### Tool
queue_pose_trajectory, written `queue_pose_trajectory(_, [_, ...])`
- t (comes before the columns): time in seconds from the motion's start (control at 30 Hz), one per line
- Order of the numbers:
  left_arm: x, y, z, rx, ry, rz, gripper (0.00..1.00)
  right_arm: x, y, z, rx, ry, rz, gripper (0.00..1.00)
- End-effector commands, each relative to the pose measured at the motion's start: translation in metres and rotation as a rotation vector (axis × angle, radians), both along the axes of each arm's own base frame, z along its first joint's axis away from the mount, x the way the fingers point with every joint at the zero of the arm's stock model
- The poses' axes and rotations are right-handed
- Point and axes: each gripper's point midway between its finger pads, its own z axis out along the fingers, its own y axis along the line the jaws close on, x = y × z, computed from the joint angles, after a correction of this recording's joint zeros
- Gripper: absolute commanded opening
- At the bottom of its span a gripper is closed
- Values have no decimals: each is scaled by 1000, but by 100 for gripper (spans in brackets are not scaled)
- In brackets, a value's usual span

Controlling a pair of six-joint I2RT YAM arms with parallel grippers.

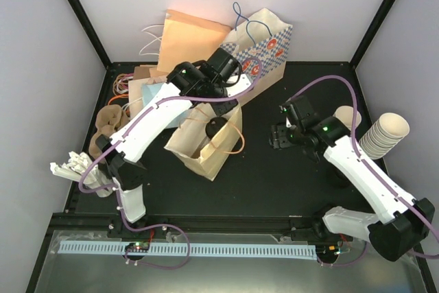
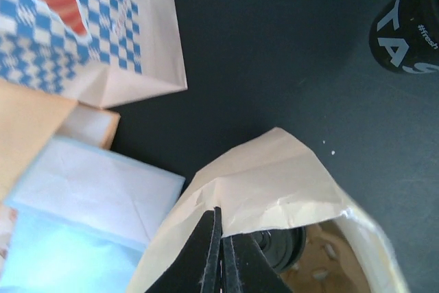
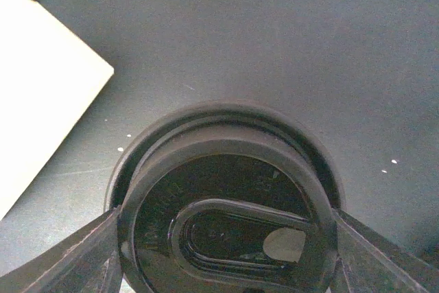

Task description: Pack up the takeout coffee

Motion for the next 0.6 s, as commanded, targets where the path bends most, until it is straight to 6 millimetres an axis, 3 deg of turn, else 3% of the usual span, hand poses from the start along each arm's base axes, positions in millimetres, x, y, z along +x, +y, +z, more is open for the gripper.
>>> queue_pose_trajectory(0.0, [-8, 16, -23, 35, 126, 201, 2, 11, 23, -4, 80, 16, 48, 75])
queue_pose_trajectory(0.3, [-2, 10, -30, -36, 225, 368, 2, 27, 80, -17, 304, 77, 136, 72])
queue_pose_trajectory(0.57, [7, 26, -31, -53, 255, 502, 2, 27, 115, -44, 405, 153, 170, 72])
